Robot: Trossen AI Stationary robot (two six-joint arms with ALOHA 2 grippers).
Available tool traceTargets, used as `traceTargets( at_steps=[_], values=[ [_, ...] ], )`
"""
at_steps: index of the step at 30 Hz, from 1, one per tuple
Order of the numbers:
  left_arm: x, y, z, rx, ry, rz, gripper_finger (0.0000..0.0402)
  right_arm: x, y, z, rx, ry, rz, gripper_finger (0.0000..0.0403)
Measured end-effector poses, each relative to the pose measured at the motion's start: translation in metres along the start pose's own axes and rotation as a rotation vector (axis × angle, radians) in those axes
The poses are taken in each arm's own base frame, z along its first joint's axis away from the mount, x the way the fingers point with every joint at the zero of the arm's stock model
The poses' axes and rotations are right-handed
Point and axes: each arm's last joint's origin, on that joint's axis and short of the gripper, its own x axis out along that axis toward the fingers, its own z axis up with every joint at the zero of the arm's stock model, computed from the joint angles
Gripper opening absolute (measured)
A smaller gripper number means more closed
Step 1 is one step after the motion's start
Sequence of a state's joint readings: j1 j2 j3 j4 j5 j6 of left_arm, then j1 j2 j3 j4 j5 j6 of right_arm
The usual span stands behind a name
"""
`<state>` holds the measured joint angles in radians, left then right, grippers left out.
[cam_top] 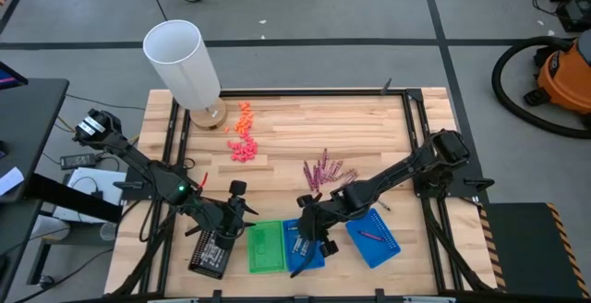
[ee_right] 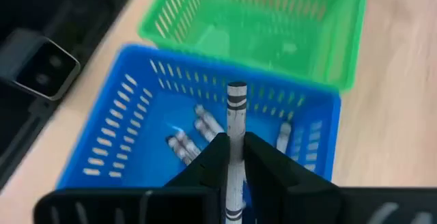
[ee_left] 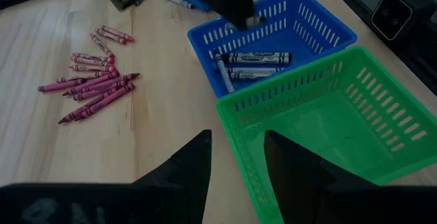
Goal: Sort crayons
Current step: Put the black crayon into the left blue bin
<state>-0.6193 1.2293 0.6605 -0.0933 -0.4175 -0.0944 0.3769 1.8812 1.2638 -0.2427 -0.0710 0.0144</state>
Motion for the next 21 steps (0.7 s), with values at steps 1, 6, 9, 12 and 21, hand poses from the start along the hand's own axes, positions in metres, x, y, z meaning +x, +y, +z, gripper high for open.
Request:
traceTargets(
  at_steps=[1,6,9,12,21],
  values=[
    [0.000,0.000,0.000,0.000,0.000,0.000,0.0146,0.001,-0.001,-0.004,0.016,0.008,-0.002,0.0061],
    [0.000,0.000,0.000,0.000,0.000,0.000,0.0146,0.002,-0.007,-0.006,0.051,0.014,-0.014,0.0103],
    [0.000,0.000,0.000,0.000,0.000,-0.001,0.0146,-0.007,-0.008,-0.003,0.048,0.003,-0.017,0.0121],
    [0.000,0.000,0.000,0.000,0.000,0.000,0.0146,-0.023,-0.010,0.002,0.045,0.038,-0.065,0.0126],
    [0.000,0.000,0.000,0.000,0.000,0.000,0.0146,-0.055,-0.015,-0.015,0.007,0.280,-0.259,0.0125]
  ],
)
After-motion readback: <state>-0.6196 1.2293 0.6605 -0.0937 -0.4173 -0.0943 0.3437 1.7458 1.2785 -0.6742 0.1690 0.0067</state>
